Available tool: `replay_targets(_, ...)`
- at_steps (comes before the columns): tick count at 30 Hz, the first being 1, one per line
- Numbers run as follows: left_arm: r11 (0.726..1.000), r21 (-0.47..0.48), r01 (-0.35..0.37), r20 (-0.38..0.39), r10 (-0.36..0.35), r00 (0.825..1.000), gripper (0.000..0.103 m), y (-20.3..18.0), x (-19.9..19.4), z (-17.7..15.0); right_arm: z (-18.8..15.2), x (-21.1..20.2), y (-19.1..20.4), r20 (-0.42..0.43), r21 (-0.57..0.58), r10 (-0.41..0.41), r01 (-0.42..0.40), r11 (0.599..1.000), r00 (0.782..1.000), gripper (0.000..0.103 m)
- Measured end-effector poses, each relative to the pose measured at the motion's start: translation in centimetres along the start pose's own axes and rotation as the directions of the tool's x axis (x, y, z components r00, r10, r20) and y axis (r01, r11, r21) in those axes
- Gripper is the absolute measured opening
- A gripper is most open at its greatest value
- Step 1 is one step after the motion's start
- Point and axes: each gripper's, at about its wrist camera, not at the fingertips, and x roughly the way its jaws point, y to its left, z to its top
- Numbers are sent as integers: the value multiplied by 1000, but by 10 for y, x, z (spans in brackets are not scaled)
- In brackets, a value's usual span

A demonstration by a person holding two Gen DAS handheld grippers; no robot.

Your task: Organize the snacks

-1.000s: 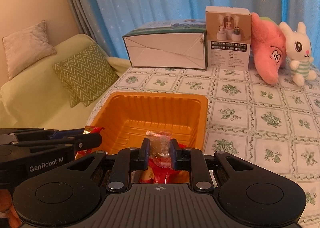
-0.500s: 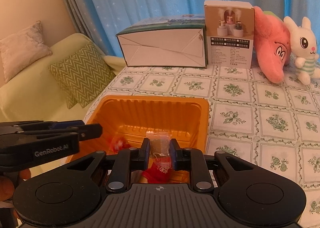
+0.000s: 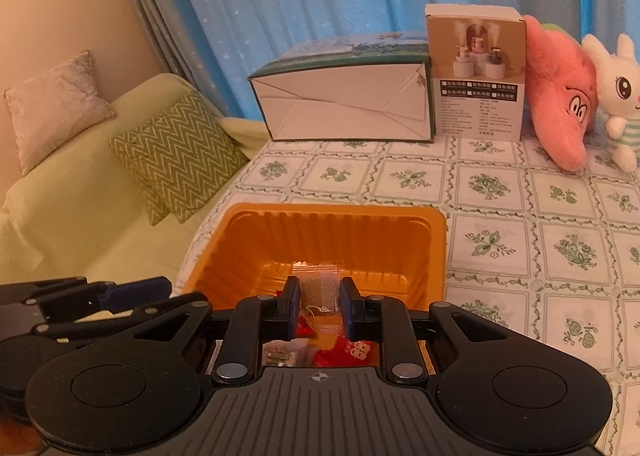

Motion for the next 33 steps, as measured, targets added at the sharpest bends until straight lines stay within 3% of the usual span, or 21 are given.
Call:
replay_targets(4, 1000, -7, -10, 1, 10, 1000, 30, 2, -2, -2, 8, 5, 1, 16, 17, 46, -46, 999, 999, 22)
replay_targets(6, 1000, -10, -19, 2, 19, 1000, 36, 3, -4, -3, 12, 5, 0, 14, 31, 58, -58, 998, 998, 22)
replay_targets(7, 1000, -12, -23, 4, 23, 1000, 40, 4, -5, -5, 13, 3, -1, 24, 31, 54, -54, 998, 998, 29)
replay_targets(8, 1000, -14, -25, 5, 26, 1000, 42, 4, -7, -6, 13, 1, -1, 33, 32, 47, -48, 998, 998, 48)
replay_targets(10, 999, -16, -29, 6, 29, 1000, 47, 5, -12, -8, 12, -6, -4, 50, 45, 24, -26, 999, 998, 63)
replay_targets(23, 999, -39, -18, -7, 18, 1000, 60, -11, -52, -35, -39, -64, -25, 26, 115, -52, 49, 992, 998, 63)
replay_targets(33, 998, -58, -35, 21, 36, 999, 66, -32, -106, -56, -73, -121, -6, 36, 78, -83, 80, 994, 996, 63)
